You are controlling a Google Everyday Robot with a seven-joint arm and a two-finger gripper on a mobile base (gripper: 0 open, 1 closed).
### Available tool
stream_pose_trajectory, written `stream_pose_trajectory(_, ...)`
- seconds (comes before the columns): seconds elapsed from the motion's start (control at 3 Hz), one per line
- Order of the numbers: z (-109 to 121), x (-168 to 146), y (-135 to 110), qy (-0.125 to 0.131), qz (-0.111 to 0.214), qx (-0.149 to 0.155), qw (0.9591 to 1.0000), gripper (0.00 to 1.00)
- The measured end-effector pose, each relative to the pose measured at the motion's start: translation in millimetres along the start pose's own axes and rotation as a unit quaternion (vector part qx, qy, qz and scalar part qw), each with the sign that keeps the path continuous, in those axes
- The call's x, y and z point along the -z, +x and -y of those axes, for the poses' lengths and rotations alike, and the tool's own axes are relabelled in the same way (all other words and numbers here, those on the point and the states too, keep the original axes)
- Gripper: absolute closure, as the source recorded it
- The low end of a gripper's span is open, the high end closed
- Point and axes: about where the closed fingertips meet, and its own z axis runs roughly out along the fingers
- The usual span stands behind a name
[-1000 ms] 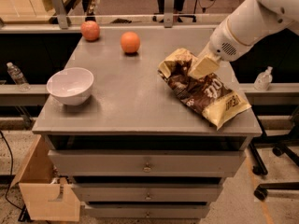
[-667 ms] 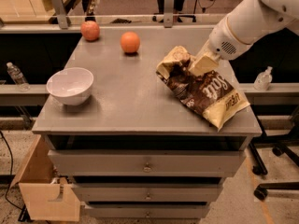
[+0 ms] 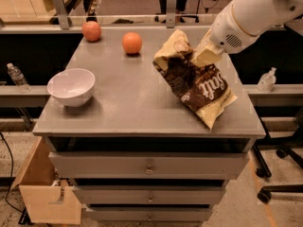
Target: Move brown chip bag near white bowl
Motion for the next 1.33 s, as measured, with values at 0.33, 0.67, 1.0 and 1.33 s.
stream_pose_trajectory(0.33, -7.4, -7.1, -0.6, -0.010, 0.004, -0.002, 0.9999, 1.00)
stream_pose_trajectory(0.67, -29.3, -27.2, -37.3, -0.038, 0.021, 0.032, 0.9985, 1.00)
stream_pose_trajectory(1.0, -62.3, -45.4, -94.0, -0.074, 0.047, 0.093, 0.9918, 1.00)
stream_pose_trajectory(1.33, -77.2, -55.7, -139.7, -0.089, 0.070, 0.139, 0.9837, 1.00)
